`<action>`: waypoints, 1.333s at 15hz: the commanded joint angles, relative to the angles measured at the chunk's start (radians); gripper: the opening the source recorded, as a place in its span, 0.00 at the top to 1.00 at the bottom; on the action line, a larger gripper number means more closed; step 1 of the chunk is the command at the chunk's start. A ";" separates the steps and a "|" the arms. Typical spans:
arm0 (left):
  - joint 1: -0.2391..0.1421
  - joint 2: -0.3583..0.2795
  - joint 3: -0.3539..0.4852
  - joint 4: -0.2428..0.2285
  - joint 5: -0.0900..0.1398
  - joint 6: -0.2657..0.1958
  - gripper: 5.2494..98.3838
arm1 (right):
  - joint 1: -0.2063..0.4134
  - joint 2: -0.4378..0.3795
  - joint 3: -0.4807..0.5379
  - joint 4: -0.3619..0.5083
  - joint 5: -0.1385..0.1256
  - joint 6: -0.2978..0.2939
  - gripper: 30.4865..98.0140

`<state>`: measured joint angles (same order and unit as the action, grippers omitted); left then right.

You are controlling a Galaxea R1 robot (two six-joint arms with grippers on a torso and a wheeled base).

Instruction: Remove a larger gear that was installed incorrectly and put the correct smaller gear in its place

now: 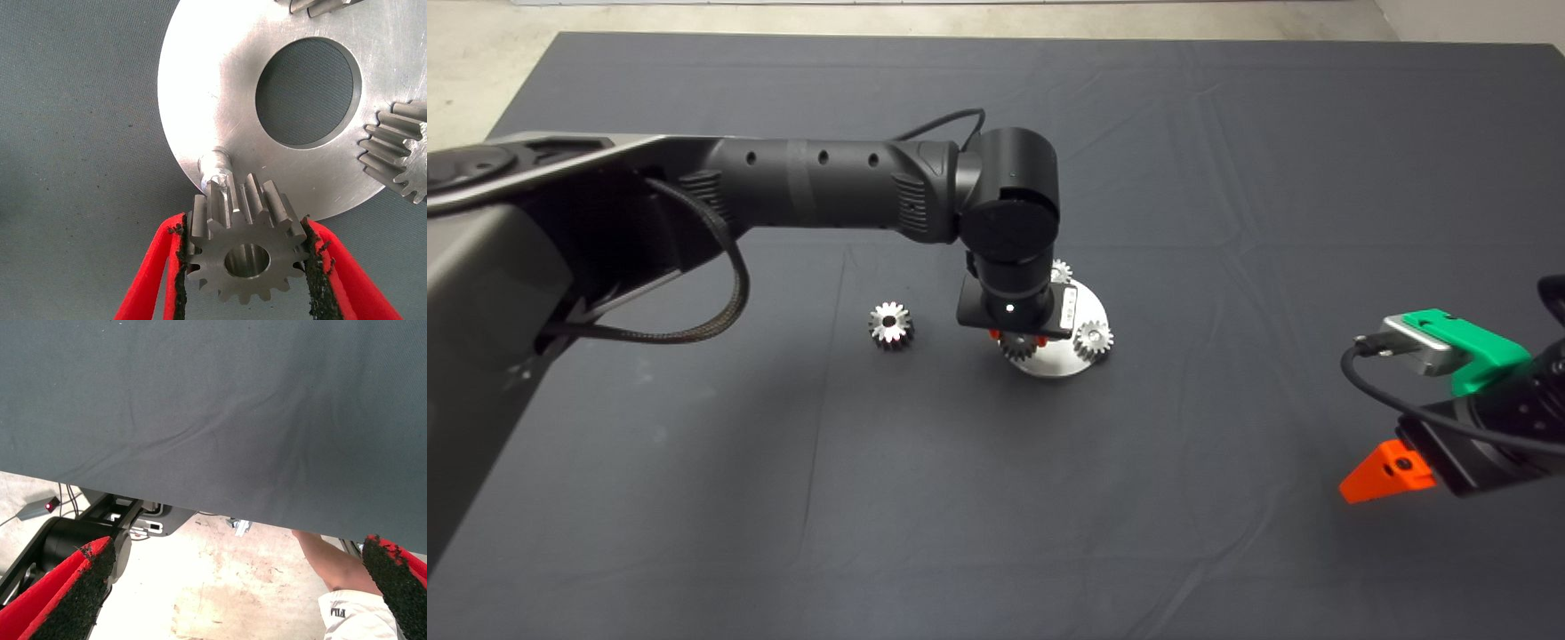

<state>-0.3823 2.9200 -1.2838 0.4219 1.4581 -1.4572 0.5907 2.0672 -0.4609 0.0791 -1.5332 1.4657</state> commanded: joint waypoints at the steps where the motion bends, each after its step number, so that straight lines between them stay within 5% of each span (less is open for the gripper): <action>1: -0.020 0.002 -0.001 0.035 0.001 0.003 0.68 | 0.020 0.003 0.007 0.039 -0.111 -0.004 0.00; 20: -0.026 -0.006 -0.040 0.038 0.027 0.017 0.68 | 0.018 0.004 0.007 0.041 -0.113 -0.004 0.00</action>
<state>-0.3866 2.9145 -1.3027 0.4449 1.4702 -1.4460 0.5906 2.0672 -0.4609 0.0794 -1.5332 1.4657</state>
